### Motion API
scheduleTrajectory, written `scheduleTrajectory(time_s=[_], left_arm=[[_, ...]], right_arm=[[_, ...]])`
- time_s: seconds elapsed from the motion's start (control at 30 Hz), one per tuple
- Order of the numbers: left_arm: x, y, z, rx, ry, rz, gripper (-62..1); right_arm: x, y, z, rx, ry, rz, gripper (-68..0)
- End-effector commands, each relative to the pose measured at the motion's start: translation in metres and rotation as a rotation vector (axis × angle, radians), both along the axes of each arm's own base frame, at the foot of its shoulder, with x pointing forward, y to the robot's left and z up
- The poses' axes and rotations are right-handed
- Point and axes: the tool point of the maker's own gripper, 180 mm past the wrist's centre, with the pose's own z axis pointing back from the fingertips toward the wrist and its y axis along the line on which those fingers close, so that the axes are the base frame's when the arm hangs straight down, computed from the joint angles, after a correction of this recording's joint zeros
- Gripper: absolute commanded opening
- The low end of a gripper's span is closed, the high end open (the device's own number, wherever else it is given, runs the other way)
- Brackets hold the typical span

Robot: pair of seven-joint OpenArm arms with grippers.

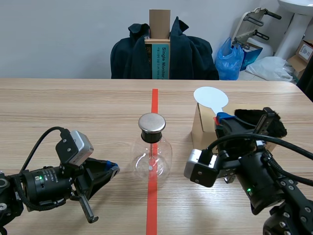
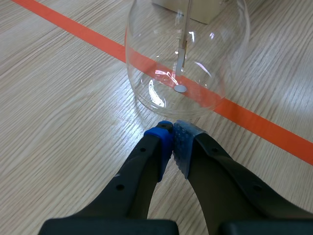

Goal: Do the electroscope experiment.

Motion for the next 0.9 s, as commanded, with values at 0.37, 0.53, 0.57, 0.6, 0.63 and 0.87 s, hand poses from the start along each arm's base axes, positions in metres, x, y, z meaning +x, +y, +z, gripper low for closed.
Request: scheduleTrajectory(time_s=[0.37,0.53,0.57,0.6,0.63,0.87], left_arm=[[0.007,-0.005,0.012,-0.036,-0.030,0.005,-58.1],[0.007,-0.005,0.012,-0.036,-0.030,0.006,-58.1],[0.007,-0.005,0.012,-0.036,-0.030,0.006,-58.1],[0.007,-0.005,0.012,-0.036,-0.030,0.006,-58.1],[0.007,-0.005,0.012,-0.036,-0.030,0.006,-58.1],[0.007,-0.005,0.012,-0.036,-0.030,0.006,-58.1]], right_arm=[[-0.022,0.046,0.016,-0.010,-0.060,0.314,-66.7],[-0.035,0.061,0.015,-0.015,-0.064,0.424,-66.7],[-0.037,0.063,0.015,-0.015,-0.065,0.440,-66.7],[-0.039,0.065,0.015,-0.016,-0.065,0.453,-66.7],[-0.040,0.067,0.015,-0.016,-0.065,0.467,-66.7],[-0.049,0.075,0.015,-0.019,-0.067,0.534,-66.7]])
